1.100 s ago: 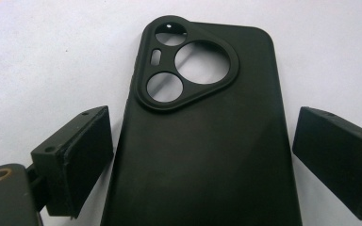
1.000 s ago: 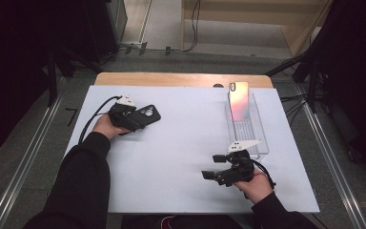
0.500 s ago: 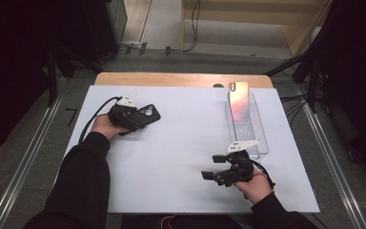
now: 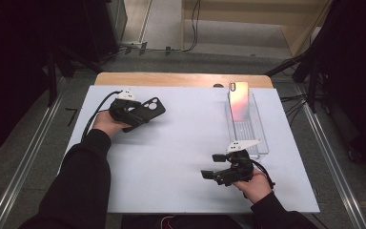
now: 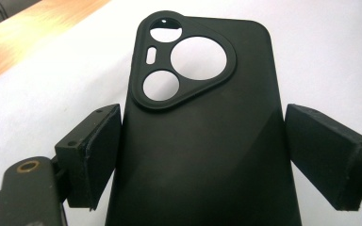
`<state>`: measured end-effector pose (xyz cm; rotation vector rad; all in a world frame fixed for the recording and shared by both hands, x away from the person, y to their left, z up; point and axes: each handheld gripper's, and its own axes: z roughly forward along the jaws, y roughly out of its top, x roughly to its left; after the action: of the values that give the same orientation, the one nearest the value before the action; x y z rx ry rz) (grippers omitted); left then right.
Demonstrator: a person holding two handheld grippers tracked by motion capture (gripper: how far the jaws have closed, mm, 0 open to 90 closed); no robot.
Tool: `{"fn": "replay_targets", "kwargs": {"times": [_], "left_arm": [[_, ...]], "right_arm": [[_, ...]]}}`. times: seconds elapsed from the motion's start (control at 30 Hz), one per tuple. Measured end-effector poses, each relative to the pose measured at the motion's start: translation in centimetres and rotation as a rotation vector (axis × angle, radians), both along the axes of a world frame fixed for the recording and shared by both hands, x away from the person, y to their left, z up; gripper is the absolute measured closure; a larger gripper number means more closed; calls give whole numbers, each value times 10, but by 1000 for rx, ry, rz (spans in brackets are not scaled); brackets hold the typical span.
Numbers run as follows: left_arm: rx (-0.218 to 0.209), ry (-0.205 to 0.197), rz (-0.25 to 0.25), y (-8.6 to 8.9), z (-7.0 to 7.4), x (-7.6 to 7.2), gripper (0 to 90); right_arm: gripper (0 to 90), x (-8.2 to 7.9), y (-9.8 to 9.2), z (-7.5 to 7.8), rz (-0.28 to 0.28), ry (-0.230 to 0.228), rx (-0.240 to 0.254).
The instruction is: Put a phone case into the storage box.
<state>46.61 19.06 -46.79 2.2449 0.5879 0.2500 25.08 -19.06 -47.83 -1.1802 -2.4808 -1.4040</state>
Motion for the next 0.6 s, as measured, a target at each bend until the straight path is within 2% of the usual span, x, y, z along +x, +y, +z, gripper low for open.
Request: {"fn": "replay_targets", "kwargs": {"times": [0.13, 0.27, 0.4, 0.6], "left_arm": [[-16, 9, 2, -7, 11, -7, 148], [7, 33, 24, -17, 17, -14, 148], [-29, 56, 65, -23, 23, -22, 148], [-58, 69, 114, -33, 33, -41, 148]], "right_arm": [[130, 0, 0, 1, -3, -4, 0], [129, 0, 0, 3, -6, -4, 1], [129, 1, 1, 4, -9, 11, -3], [129, 4, 3, 7, -58, 16, 4]]}}
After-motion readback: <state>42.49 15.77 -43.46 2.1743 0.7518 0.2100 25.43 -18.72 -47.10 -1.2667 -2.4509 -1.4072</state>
